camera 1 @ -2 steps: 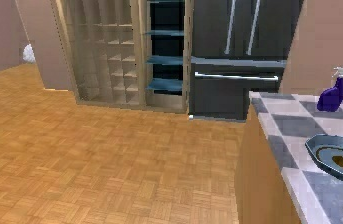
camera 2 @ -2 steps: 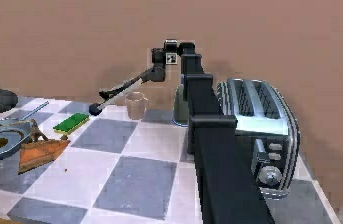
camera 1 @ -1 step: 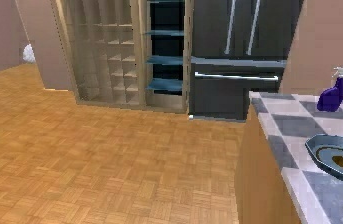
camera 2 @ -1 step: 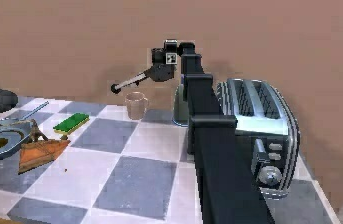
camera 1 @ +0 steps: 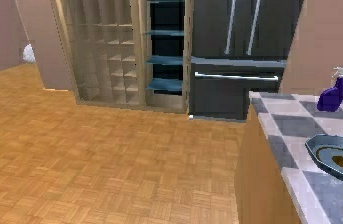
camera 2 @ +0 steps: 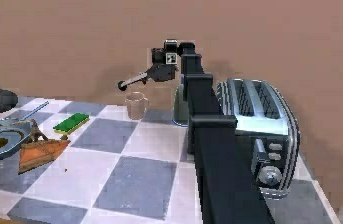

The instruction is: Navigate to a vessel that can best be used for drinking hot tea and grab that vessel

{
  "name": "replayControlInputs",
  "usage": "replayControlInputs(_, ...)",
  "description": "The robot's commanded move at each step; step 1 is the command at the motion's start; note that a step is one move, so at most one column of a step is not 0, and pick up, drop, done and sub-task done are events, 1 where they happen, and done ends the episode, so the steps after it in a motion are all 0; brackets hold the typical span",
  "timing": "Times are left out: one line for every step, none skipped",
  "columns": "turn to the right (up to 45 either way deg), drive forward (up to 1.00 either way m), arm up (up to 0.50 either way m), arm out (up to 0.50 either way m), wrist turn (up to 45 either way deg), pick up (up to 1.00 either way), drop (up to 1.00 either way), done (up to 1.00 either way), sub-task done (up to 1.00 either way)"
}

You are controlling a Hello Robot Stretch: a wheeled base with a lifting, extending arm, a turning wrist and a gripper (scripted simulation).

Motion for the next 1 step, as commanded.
replayControlInputs(0.0, 0.00, -0.16, 0.00, 0.0, 0.00, 0.00, 0.00, 0.00)
